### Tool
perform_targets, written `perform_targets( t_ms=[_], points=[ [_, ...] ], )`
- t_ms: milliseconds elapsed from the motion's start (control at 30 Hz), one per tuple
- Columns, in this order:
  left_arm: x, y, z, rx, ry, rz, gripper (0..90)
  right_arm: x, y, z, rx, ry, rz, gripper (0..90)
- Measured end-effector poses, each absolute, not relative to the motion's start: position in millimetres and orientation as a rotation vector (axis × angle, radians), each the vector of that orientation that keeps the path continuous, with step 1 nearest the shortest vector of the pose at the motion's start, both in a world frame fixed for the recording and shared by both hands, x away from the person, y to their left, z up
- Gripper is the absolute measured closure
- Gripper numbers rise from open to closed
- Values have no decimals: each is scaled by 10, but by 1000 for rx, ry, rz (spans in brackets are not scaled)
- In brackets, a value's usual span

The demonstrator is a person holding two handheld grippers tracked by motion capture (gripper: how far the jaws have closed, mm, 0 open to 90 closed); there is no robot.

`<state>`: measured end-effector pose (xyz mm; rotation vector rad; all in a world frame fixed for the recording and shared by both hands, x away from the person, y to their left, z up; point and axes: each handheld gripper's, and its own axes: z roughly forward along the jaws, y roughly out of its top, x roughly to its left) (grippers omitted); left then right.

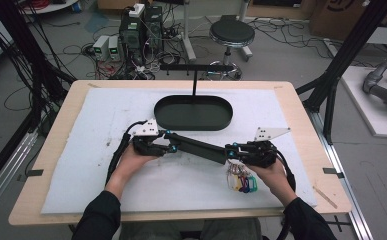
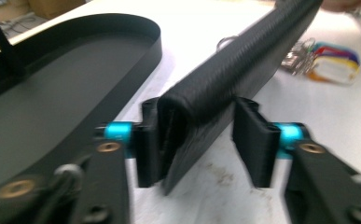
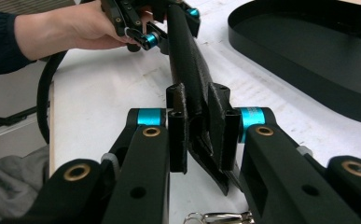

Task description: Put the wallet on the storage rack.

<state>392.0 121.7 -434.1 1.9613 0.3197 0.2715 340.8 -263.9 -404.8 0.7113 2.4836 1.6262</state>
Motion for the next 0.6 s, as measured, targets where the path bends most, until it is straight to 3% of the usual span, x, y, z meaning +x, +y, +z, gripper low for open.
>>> perform_targets(
  t_ms=[67, 133, 233, 367, 533, 600],
  points=[
    [3915, 1228, -4336, 1962, 324, 263, 611, 3412, -2643, -4048, 716, 2470, 1626, 756],
    [3886, 1239, -4310, 1970, 312, 245, 676, 3425, -2661, -4050, 727, 2447, 1608, 619],
    [3850, 1236, -4282, 1966, 316, 233, 712, 3442, -2657, -4063, 732, 2431, 1589, 504],
    [3733, 1246, -4198, 1964, 305, 164, 741, 3447, -2630, -4076, 713, 2417, 1554, 415],
    [3582, 1254, -4220, 1930, 292, 154, 749, 3469, -2578, -4113, 703, 2434, 1505, 376],
    [3519, 1272, -4258, 1922, 297, 140, 749, 3490, -2531, -4147, 682, 2460, 1473, 465]
  ],
)
